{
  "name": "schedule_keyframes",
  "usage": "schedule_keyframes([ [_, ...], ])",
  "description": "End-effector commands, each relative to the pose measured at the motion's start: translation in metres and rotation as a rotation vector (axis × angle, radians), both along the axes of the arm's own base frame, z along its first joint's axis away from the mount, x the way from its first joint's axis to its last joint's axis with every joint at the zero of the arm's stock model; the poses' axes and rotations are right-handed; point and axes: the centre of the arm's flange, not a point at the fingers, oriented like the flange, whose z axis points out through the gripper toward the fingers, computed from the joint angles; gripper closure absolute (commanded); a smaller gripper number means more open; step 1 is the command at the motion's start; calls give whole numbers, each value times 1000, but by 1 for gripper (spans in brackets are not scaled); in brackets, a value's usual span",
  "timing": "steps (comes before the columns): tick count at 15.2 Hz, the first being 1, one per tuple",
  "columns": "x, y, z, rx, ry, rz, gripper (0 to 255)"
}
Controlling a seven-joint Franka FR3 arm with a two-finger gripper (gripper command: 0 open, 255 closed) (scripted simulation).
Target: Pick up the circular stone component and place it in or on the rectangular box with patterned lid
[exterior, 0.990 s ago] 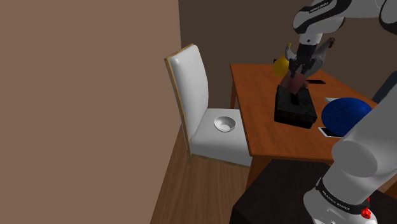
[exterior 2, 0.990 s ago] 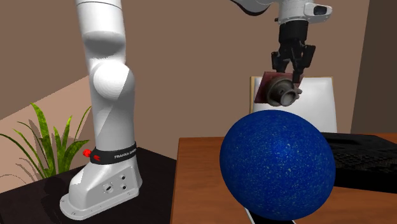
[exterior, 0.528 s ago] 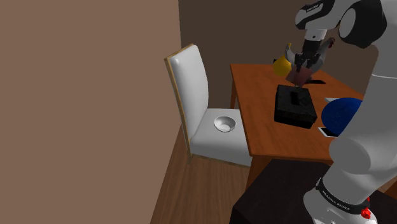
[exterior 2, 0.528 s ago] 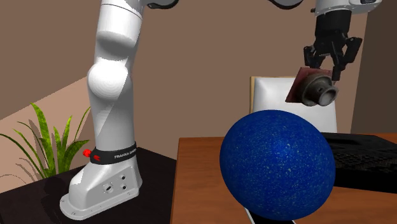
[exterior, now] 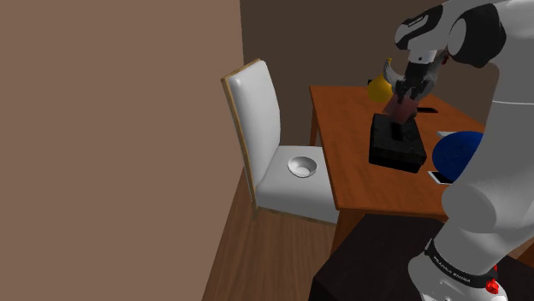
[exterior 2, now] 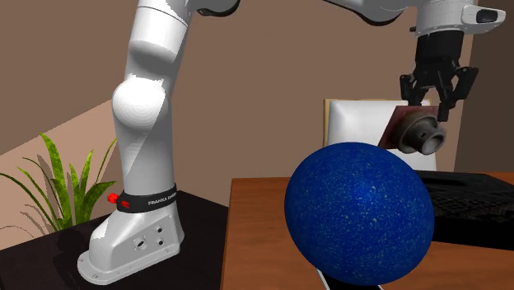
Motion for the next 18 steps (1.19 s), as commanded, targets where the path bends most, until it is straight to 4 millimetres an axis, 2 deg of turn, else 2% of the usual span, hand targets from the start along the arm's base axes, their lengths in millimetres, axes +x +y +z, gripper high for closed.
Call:
schedule_keyframes([
  [1,0,-1,-10,-1,-1,0,255],
  [10,0,-1,-58,-1,-1,0,255],
  [18,0,-1,-58,-1,-1,0,255],
])
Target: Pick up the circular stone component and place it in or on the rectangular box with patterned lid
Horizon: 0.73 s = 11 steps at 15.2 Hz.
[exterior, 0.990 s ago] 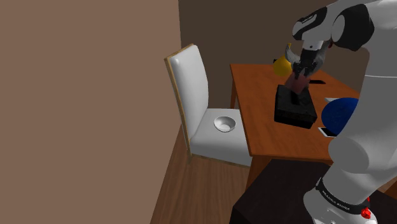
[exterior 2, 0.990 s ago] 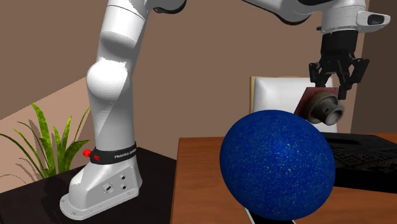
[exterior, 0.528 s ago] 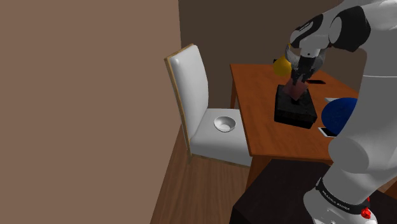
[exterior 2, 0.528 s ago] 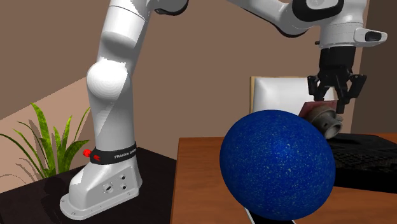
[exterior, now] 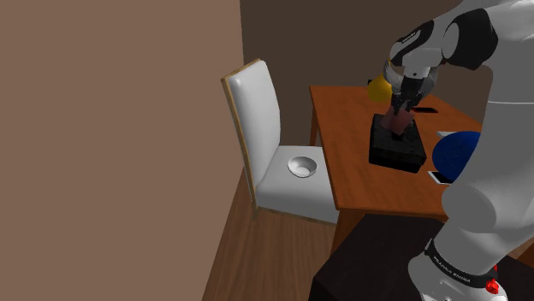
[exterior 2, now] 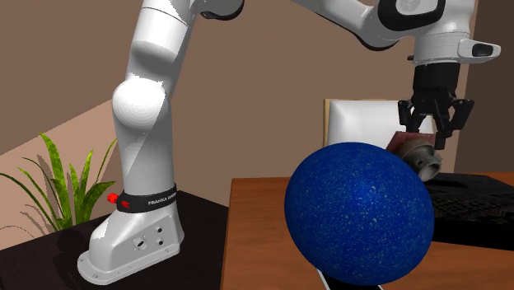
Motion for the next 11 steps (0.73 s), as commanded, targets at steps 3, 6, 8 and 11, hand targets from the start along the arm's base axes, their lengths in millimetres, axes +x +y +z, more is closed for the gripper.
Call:
schedule_keyframes([
  [3,0,0,0,-1,0,0,0],
  [6,0,0,0,-1,0,0,0],
  [8,0,-1,27,-1,0,0,0],
  [11,0,-1,50,-1,0,0,0],
])
